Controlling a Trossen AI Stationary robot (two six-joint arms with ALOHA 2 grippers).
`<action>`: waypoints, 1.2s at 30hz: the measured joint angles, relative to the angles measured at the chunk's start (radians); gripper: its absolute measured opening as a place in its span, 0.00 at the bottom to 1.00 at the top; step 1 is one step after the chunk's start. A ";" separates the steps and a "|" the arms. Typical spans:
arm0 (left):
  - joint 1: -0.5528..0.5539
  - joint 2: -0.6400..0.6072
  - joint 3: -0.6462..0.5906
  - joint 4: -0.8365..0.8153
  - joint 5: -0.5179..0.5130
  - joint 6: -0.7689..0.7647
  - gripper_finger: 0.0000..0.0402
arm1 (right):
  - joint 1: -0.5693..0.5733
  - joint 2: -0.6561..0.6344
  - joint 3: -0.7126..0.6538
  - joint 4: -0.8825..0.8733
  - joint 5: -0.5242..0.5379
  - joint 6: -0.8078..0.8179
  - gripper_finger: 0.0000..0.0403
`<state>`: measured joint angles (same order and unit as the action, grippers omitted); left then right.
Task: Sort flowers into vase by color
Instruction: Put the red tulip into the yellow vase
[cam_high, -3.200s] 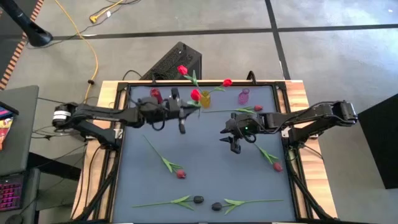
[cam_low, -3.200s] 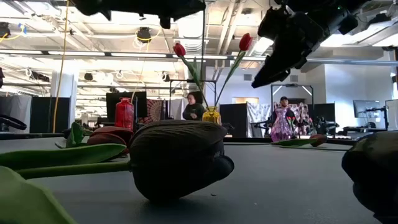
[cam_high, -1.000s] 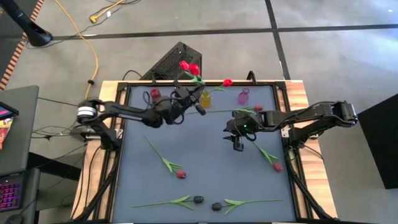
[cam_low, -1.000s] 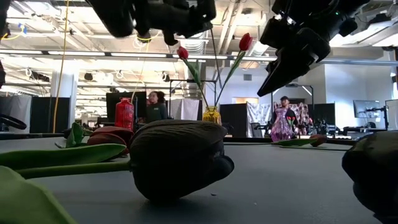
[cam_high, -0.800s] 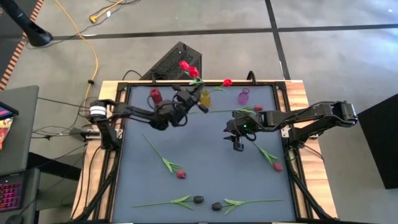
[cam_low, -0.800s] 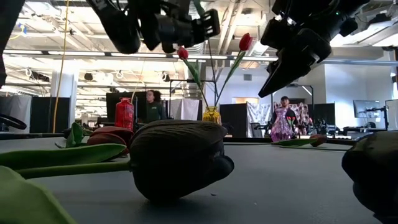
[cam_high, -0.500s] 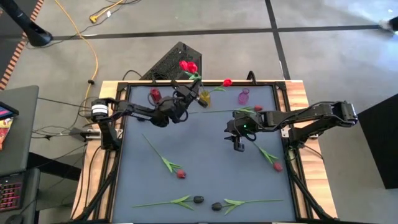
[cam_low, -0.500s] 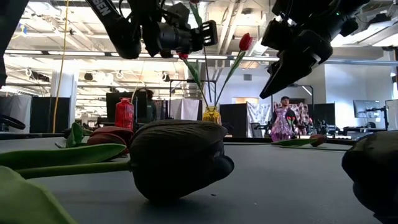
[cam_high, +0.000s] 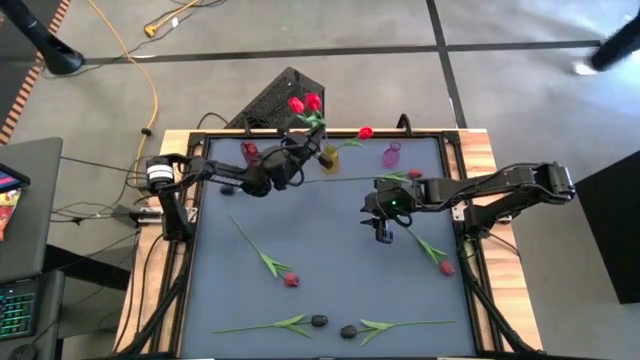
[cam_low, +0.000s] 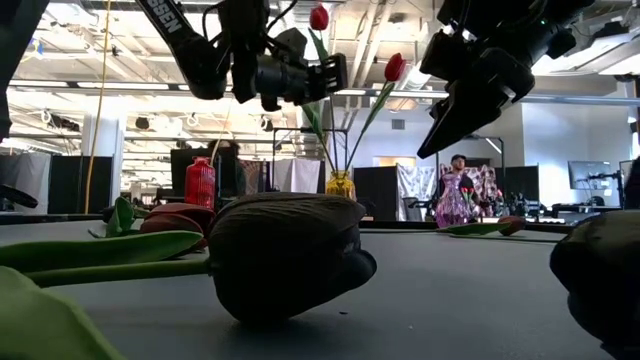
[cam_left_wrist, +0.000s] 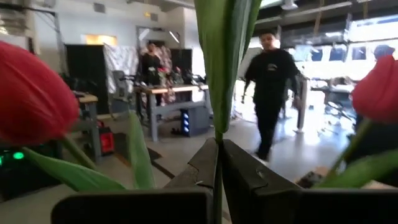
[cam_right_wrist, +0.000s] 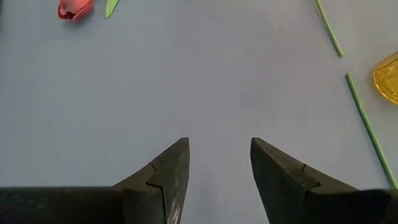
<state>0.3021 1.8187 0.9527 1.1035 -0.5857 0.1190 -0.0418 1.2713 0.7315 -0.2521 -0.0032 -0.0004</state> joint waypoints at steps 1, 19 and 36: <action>0.002 0.000 0.000 -0.017 0.018 -0.007 0.00 | 0.000 0.000 0.000 0.000 0.000 0.000 0.49; 0.048 0.000 0.000 -0.269 0.184 -0.117 0.00 | 0.000 0.000 0.000 0.028 0.005 0.001 0.49; 0.058 -0.001 0.127 -0.713 0.328 -0.040 0.13 | 0.000 0.000 0.000 0.028 0.005 0.003 0.49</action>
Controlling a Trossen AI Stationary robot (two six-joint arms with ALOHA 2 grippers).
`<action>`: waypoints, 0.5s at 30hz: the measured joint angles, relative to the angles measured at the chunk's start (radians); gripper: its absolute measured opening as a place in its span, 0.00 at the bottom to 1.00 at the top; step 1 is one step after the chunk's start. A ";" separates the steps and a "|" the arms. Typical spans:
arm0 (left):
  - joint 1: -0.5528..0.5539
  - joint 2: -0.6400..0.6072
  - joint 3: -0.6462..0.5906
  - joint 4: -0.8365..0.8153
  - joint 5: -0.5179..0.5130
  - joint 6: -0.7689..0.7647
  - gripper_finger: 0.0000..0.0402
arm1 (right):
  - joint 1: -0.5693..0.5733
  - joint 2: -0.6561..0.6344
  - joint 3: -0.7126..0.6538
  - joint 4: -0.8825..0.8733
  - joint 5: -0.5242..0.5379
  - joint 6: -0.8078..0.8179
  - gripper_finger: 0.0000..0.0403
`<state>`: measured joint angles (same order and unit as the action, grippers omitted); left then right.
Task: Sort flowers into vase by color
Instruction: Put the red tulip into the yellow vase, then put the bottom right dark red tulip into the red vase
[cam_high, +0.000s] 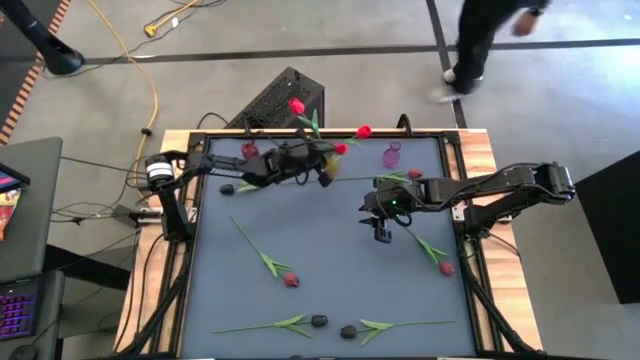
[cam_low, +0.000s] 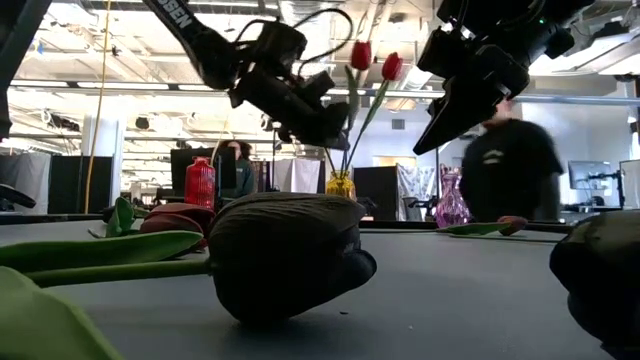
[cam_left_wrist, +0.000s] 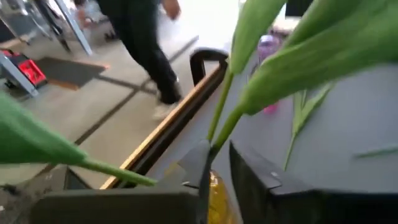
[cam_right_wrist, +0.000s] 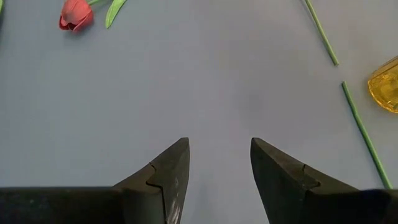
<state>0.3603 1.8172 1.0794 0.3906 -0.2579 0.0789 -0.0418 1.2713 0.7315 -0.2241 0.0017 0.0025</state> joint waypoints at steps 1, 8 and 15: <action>0.000 0.000 0.024 -0.044 0.003 0.008 0.17 | 0.000 0.000 0.000 0.000 0.000 0.000 0.49; 0.001 0.000 0.201 -0.414 0.007 0.028 0.46 | 0.000 0.000 0.000 -0.002 0.000 -0.002 0.49; -0.026 0.000 0.393 -0.866 0.002 0.047 0.61 | 0.000 0.000 0.000 -0.003 -0.001 -0.006 0.49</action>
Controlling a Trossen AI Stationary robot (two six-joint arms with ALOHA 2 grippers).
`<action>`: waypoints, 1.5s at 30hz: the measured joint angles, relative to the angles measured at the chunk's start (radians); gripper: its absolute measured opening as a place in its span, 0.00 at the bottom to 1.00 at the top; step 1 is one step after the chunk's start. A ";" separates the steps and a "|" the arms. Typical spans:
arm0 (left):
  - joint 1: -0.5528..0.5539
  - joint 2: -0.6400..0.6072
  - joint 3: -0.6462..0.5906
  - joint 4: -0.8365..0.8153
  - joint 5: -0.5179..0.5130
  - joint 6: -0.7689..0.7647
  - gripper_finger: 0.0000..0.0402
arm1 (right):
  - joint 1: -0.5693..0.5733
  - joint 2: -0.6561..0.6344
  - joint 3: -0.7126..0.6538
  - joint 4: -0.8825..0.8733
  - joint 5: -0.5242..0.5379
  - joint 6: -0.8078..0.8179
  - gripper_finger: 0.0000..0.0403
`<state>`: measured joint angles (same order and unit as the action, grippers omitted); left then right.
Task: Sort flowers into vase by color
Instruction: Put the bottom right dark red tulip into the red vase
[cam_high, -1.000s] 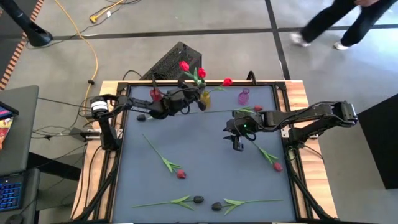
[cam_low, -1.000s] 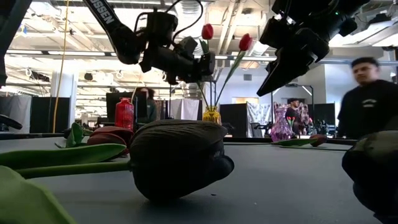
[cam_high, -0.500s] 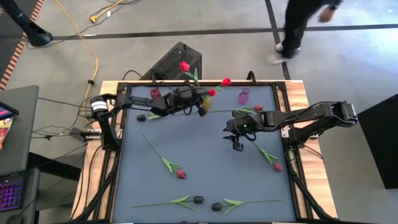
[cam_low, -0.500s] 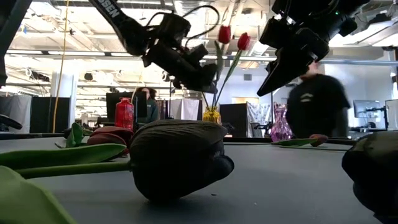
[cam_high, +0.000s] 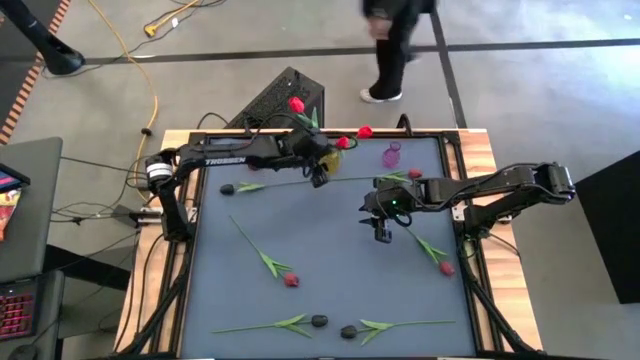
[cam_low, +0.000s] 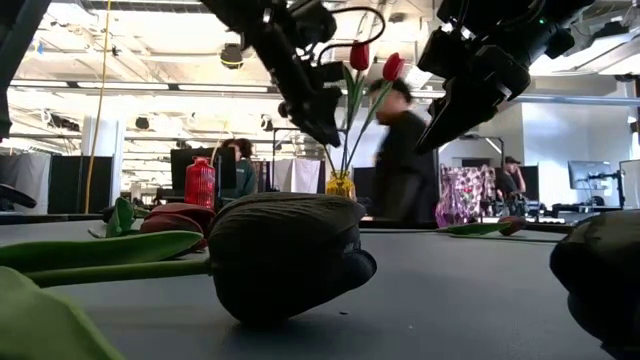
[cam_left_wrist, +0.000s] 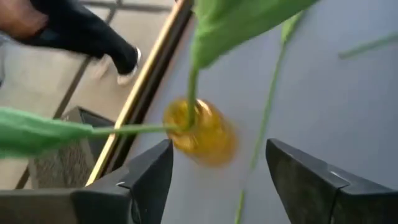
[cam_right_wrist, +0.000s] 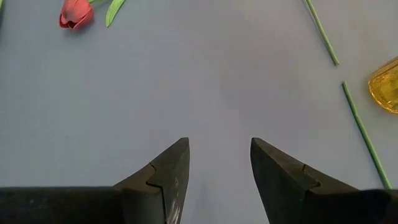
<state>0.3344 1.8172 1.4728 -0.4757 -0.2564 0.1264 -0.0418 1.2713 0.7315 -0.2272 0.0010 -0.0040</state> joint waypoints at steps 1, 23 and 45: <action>-0.006 0.000 0.026 -0.064 -0.002 -0.004 0.62 | 0.000 0.000 0.000 0.000 0.000 0.000 0.49; -0.348 -0.419 -0.154 -0.248 -0.066 -0.157 0.62 | 0.082 -0.003 0.000 -0.333 -0.016 0.209 0.49; -0.337 -0.720 -0.807 0.744 0.046 0.017 0.62 | 0.107 0.000 0.029 -0.789 -0.018 0.742 0.45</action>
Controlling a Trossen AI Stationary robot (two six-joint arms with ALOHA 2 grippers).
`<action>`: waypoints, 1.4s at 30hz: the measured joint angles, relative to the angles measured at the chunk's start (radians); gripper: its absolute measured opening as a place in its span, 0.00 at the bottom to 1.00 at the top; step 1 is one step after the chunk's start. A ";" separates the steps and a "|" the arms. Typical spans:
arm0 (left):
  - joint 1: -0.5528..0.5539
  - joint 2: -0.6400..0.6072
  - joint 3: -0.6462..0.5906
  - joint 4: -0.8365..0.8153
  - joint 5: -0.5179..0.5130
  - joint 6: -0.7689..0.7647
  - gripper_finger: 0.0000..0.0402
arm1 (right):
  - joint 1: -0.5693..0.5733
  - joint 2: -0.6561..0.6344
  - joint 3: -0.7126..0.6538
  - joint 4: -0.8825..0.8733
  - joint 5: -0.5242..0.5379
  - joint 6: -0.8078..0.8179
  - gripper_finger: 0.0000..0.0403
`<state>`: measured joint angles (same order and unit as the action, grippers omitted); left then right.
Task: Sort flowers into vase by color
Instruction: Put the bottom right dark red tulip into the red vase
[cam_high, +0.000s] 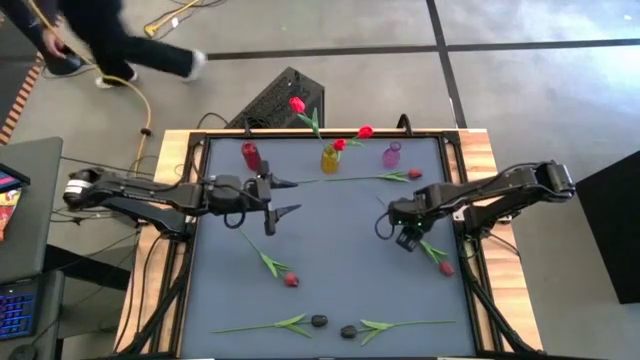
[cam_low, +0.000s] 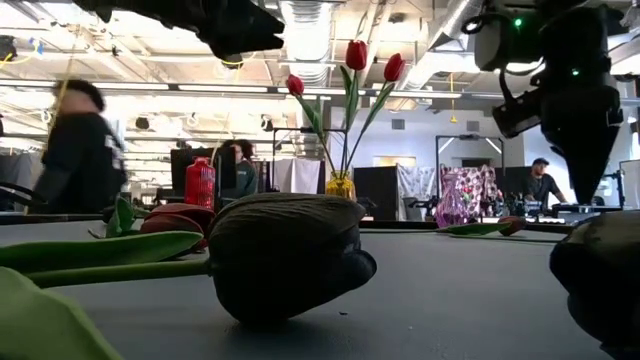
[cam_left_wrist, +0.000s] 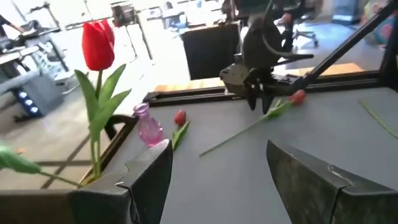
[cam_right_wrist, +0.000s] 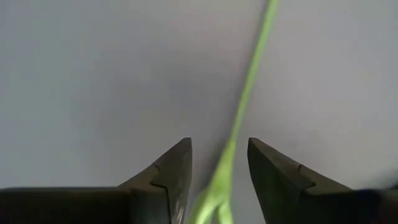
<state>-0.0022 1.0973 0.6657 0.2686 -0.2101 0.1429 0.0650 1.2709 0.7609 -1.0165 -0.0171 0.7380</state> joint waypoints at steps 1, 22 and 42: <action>0.003 0.000 -0.007 0.005 0.016 0.002 0.62 | 0.007 0.000 0.000 0.012 -0.008 0.004 0.45; 0.009 0.000 -0.031 0.030 0.126 0.033 0.62 | 0.073 0.000 -0.217 0.180 -0.014 0.183 0.38; 0.023 0.000 -0.022 0.074 -0.035 -0.067 0.62 | 0.167 0.000 0.006 0.552 0.240 -0.296 0.06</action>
<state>0.0206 1.0977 0.6440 0.3424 -0.2448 0.0758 0.2319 1.2713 0.7672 -0.4645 0.2226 0.4415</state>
